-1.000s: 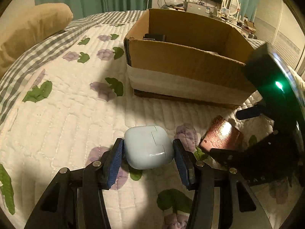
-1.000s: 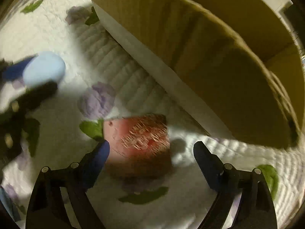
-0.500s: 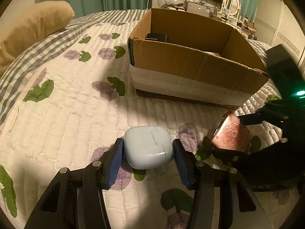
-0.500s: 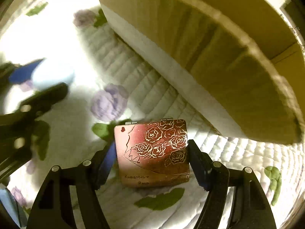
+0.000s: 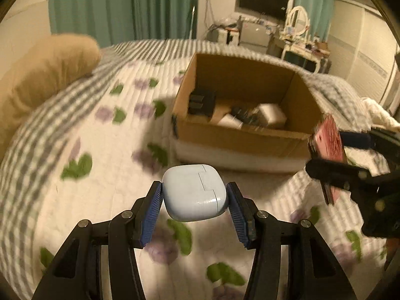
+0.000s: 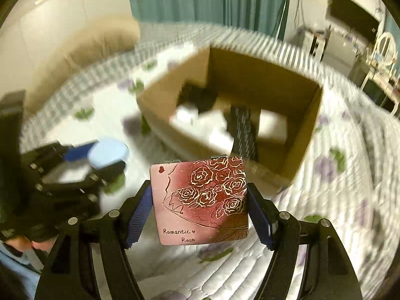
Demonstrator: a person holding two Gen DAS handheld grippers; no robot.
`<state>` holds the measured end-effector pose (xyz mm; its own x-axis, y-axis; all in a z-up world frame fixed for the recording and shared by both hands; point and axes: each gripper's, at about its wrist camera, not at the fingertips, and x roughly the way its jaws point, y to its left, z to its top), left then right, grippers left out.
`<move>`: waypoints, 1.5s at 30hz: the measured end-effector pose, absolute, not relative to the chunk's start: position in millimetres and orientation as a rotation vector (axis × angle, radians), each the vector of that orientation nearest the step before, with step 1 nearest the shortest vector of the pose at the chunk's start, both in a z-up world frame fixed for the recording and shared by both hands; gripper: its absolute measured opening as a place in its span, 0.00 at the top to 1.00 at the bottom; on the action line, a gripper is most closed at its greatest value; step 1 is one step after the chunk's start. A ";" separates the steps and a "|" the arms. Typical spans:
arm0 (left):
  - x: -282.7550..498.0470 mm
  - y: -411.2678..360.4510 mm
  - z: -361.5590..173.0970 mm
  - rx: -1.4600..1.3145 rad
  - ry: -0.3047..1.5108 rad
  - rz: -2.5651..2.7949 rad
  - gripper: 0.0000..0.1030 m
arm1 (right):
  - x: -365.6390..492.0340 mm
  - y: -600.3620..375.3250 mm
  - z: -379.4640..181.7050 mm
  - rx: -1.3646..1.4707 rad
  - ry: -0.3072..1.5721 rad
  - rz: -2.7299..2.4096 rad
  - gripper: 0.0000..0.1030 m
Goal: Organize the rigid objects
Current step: 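Lower the earbud case and pink card into the box and release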
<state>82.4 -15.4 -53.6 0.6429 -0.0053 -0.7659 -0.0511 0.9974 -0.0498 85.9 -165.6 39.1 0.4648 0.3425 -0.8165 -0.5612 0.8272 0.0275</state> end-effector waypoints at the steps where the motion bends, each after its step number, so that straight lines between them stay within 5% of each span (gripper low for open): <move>1: 84.8 -18.3 -45.8 -0.058 0.853 0.019 0.49 | 88.3 -168.9 50.3 -0.256 0.908 0.556 0.30; 13: 183.4 -24.2 33.2 0.019 0.680 -0.146 0.48 | 180.2 -165.6 127.8 -0.169 0.830 0.371 0.30; 20: 255.8 -30.7 18.3 0.050 0.713 -0.149 0.48 | 233.6 -158.6 109.0 -0.170 0.886 0.282 0.30; 32: 280.7 -47.8 -53.2 0.144 0.822 -0.144 0.48 | 271.7 -173.4 40.8 -0.080 1.020 0.211 0.30; 45: 293.5 -38.2 -60.6 0.062 0.906 -0.145 0.47 | 274.9 -161.7 21.1 -0.104 1.034 0.180 0.30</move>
<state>293.5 -38.2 -60.6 0.6078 -0.0994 -0.7878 0.1521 0.9883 -0.0074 274.9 -161.7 21.1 0.4984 0.0994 -0.8612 -0.1972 0.9804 -0.0010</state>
